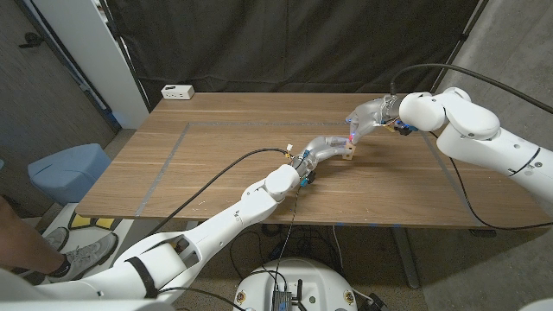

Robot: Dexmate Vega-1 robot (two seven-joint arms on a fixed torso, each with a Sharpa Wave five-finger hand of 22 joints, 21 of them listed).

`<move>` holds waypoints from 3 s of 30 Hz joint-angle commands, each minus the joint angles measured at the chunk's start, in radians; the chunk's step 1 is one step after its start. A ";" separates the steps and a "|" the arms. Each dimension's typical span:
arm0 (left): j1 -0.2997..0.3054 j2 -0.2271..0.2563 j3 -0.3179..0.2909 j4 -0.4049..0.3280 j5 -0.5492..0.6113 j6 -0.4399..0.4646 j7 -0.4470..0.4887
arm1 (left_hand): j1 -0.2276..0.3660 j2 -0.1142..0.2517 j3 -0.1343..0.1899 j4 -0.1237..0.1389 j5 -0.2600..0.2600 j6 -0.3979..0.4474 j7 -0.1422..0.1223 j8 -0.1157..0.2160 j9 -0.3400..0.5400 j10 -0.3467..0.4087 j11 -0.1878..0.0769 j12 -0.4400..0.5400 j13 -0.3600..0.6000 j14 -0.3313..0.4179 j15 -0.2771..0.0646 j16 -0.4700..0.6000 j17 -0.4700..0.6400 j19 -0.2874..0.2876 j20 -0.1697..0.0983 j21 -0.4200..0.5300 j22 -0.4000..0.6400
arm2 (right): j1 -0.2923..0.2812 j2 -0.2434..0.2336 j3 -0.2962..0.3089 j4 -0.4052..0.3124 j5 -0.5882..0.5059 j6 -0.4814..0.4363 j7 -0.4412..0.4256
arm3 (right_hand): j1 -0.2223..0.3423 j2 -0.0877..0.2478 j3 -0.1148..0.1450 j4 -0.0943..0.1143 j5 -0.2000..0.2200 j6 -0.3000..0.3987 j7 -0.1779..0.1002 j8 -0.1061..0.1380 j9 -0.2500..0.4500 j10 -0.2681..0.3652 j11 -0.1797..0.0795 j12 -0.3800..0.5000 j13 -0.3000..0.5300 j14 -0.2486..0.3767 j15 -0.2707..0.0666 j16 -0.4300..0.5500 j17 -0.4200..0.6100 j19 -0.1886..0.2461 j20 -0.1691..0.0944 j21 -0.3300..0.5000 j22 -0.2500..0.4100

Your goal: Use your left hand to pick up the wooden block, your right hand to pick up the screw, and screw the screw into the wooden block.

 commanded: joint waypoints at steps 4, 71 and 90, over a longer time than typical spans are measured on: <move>0.002 0.001 0.001 -0.004 0.000 0.005 0.001 | -0.020 0.028 0.010 0.003 0.010 0.035 0.024 0.009 0.003 0.009 -0.002 0.004 0.003 0.008 -0.065 -0.002 0.001 0.006 0.000 0.008 0.005 | -0.004 0.001 0.001 0.002 0.013 -0.009 -0.007 | -0.005 0.004 0.001 0.012 -0.004 0.022 0.005 0.015 0.008 0.017 0.006 0.006 0.004 0.015 -0.050 0.010 0.005 0.009 -0.002 0.004 0.003; 0.003 0.004 0.000 -0.009 0.007 -0.002 0.008 | -0.020 0.031 0.016 0.001 0.011 0.040 0.028 0.010 0.003 0.010 -0.002 0.005 0.003 0.006 -0.062 -0.002 0.000 0.007 0.002 0.008 0.005 | -0.038 0.036 -0.021 0.006 -0.041 -0.042 -0.110 | -0.228 0.046 -0.089 0.090 0.012 0.510 0.098 0.132 -0.059 0.262 -0.014 0.024 -0.001 0.153 -0.071 0.031 0.005 0.096 -0.055 0.006 0.004; 0.004 0.007 -0.002 -0.009 0.007 -0.013 0.005 | -0.020 0.029 0.016 0.000 0.011 0.041 0.025 0.011 0.003 0.012 -0.002 0.005 0.003 0.006 -0.065 -0.003 0.000 0.007 0.001 0.008 0.005 | -0.066 0.031 0.003 -0.026 -0.052 -0.087 -0.135 | -0.282 0.025 -0.120 0.107 0.019 0.556 0.113 0.116 -0.066 0.316 -0.011 0.023 -0.004 0.190 -0.078 0.025 0.001 0.109 -0.060 0.005 0.004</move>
